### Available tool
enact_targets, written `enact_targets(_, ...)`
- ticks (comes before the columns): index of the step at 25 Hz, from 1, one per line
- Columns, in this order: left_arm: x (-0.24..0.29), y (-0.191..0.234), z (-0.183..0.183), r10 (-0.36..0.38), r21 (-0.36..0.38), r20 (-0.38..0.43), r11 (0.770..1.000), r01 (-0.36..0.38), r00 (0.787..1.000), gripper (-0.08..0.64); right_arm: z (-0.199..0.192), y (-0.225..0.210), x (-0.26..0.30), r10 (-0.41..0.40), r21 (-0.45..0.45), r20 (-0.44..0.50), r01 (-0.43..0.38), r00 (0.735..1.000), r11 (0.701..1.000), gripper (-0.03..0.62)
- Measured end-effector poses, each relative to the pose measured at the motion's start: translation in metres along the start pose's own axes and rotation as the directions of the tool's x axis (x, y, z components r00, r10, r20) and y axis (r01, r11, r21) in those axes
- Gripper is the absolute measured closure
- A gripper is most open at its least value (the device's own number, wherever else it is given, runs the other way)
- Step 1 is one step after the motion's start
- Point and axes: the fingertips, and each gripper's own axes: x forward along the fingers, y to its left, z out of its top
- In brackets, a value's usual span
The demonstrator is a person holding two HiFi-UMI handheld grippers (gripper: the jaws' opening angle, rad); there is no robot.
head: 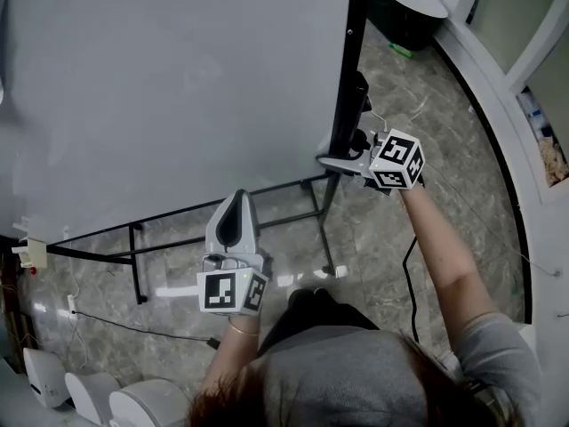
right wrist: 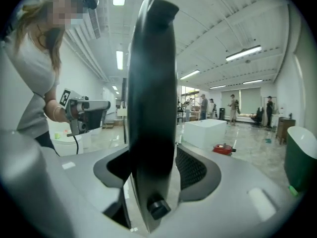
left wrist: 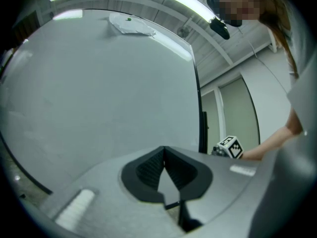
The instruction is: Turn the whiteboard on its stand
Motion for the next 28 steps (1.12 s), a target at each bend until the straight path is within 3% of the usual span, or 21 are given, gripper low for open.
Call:
enact_targets(2,-0.003,-0.001,0.001,0.003,0.002,0.005,1.000,-0.003,1.000,0.565,-0.004,-0.006,-0.019,-0.143,0.019,0.018,0.143,0.990,0.990,0.347)
enact_targets(3,-0.004,-0.002,0.000,0.004,0.002,0.007,1.000,-0.004,1.000,0.565,-0.005,-0.007,-0.032,-0.234,0.039,0.036,0.232,0.972,0.972,0.356)
enact_targets(5,-0.005,-0.004,0.000,0.003,-0.001,0.010,1.000,-0.003,1.000,0.565,-0.006,-0.003,-0.060,-0.404,0.139,0.094,0.390,0.910,0.910,0.355)
enact_targets(7,-0.004,-0.008,0.000,-0.006,-0.002,0.015,1.000,0.006,1.000,0.565,0.001,0.017,-0.077,-0.488,0.259,0.167,0.439,0.857,0.860,0.394)
enact_targets(9,-0.002,-0.015,0.000,-0.022,0.002,0.020,1.000,0.022,1.000,0.565,0.016,0.045,-0.079,-0.504,0.307,0.221,0.431,0.835,0.848,0.481)
enact_targets(11,-0.001,-0.023,-0.001,-0.039,0.007,0.023,0.999,0.038,0.999,0.565,0.035,0.069,-0.072,-0.498,0.306,0.257,0.419,0.828,0.855,0.597)
enact_targets(14,0.000,-0.038,-0.007,-0.058,0.015,0.016,0.998,0.058,0.998,0.565,0.059,0.097,-0.055,-0.464,0.289,0.289,0.386,0.837,0.876,0.597)
enact_targets(17,-0.003,-0.052,-0.015,-0.073,0.018,-0.004,0.997,0.073,0.997,0.565,0.068,0.121,-0.038,-0.425,0.200,0.268,0.382,0.865,0.902,0.598)
enact_targets(28,-0.040,-0.074,-0.027,-0.069,0.013,0.009,0.998,0.069,0.998,0.565,0.058,0.162,-0.036,-0.376,0.188,0.278,0.333,0.884,0.924,0.598)
